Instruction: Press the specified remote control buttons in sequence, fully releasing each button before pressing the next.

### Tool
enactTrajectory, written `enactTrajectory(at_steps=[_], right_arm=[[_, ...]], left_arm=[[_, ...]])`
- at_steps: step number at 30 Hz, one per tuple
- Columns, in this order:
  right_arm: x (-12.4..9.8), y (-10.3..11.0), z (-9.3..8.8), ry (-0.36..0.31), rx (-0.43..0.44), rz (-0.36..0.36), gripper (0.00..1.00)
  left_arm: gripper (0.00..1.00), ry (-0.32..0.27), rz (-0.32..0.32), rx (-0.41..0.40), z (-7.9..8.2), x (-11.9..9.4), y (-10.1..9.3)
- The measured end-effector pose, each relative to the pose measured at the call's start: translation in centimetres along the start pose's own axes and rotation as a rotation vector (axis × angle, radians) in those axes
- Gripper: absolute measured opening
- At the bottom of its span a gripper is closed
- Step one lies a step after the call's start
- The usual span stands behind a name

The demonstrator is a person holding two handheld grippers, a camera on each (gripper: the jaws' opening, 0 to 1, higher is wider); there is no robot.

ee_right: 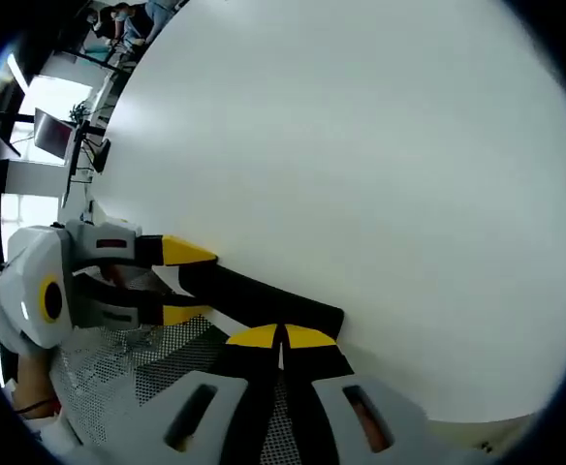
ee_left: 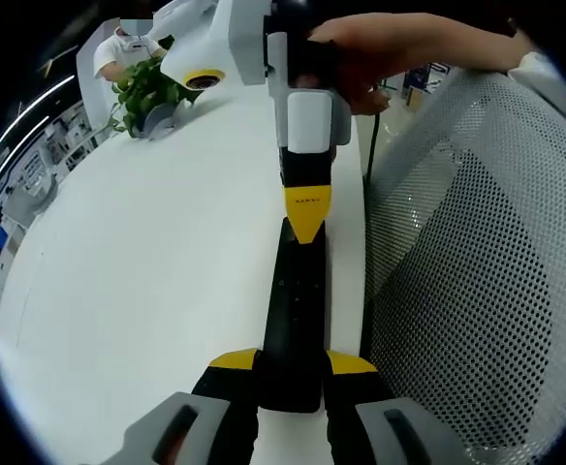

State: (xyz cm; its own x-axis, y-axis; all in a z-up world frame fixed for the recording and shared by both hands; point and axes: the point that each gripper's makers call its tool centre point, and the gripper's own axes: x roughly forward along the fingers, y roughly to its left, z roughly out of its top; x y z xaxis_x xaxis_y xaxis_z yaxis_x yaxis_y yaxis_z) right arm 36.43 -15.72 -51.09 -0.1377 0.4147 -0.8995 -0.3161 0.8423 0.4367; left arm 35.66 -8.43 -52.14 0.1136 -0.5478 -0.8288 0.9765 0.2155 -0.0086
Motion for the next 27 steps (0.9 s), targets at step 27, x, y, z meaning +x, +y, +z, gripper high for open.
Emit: enactTrajectory(at_steps=[27], right_arm=[[0.34, -0.21, 0.05, 0.0, 0.013, -0.015, 0.0]], left_arm=[[0.25, 0.0, -0.004, 0.006, 0.23, -0.06, -0.11]])
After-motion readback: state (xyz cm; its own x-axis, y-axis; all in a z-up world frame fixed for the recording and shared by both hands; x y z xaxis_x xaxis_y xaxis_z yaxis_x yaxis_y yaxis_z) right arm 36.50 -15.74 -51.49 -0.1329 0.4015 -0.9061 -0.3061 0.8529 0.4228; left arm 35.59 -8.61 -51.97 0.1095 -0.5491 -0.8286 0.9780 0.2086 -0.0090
